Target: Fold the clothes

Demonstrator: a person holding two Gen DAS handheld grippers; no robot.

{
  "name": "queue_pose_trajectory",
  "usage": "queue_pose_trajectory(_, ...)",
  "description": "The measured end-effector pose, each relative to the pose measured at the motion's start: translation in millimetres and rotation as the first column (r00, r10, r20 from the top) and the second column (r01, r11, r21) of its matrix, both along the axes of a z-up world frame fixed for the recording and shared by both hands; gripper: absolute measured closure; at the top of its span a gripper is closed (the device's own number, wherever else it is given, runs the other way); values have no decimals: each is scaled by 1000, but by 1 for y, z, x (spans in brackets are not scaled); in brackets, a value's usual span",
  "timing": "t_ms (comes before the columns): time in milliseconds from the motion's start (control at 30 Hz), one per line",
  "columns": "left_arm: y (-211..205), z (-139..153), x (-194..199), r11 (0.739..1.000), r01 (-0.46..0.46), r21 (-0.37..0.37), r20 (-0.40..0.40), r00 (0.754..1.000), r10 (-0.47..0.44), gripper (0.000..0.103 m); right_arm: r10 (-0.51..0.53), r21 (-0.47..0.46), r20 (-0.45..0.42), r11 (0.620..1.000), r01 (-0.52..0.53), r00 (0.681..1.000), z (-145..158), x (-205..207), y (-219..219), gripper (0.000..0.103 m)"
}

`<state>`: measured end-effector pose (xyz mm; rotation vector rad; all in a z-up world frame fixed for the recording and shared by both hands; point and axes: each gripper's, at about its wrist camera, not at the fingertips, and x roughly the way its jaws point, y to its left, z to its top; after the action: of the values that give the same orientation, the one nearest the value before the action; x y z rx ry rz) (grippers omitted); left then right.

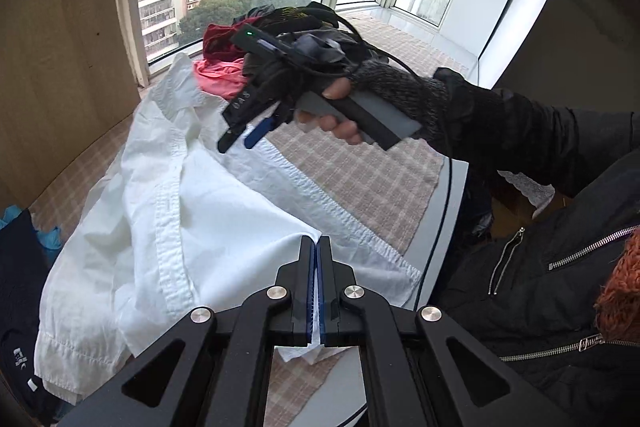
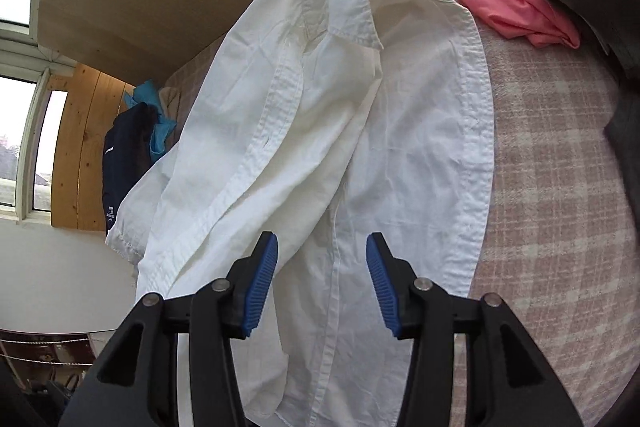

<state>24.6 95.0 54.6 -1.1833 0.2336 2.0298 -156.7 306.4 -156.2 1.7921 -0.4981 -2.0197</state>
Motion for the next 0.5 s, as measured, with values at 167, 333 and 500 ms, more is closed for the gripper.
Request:
queue_pose_trajectory(167, 77, -44, 10, 997, 74, 1, 119, 990, -74, 101, 33, 44, 7, 998, -34, 999, -9, -26, 23, 56)
queue_pose_trajectory(333, 104, -108, 21, 996, 6, -84, 250, 968, 15, 102, 25, 49, -9, 998, -24, 1000, -21, -67, 50, 56)
queue_pose_trajectory(500, 100, -132, 29, 985, -130, -117, 289, 944, 159, 102, 65, 49, -39, 997, -63, 997, -27, -96, 44, 56)
